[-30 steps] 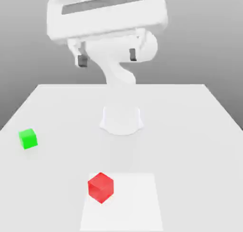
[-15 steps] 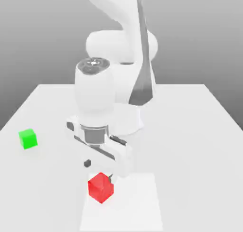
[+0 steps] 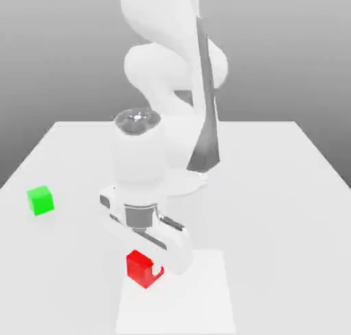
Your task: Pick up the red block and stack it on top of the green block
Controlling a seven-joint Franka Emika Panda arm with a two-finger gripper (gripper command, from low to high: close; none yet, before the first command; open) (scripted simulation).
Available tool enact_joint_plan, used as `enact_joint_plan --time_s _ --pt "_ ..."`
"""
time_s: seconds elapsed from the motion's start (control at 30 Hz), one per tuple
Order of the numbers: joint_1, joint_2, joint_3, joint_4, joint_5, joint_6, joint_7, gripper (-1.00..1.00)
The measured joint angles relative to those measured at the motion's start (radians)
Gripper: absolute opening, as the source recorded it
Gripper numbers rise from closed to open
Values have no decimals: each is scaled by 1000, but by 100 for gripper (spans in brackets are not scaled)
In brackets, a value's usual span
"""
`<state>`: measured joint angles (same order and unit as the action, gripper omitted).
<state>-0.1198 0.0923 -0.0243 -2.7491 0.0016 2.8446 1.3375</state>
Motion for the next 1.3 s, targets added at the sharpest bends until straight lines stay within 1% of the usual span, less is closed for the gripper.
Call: enact_joint_plan --time_s 0.03,0.1,0.33,0.53,0.77,0.83,0.97,1.17,1.3 --pt "-1 -34 0 -6 0 -30 1 -100" --pt "-56 -80 -23 -12 -14 -65 -61 -100" --pt "-249 -178 -177 -24 -86 -130 -420 -100" --pt "-376 -236 -344 -39 -149 -167 -740 -100" --pt "-521 -271 -563 -61 -217 -189 -1117 -100" --pt "-526 -257 -591 -64 -204 -174 -1171 -100" --pt "-504 -209 -611 -64 -140 -130 -1229 -100" --pt "-467 -129 -616 -63 -13 -64 -1318 -100" --pt "-460 -74 -599 -60 83 -24 -1386 -100"
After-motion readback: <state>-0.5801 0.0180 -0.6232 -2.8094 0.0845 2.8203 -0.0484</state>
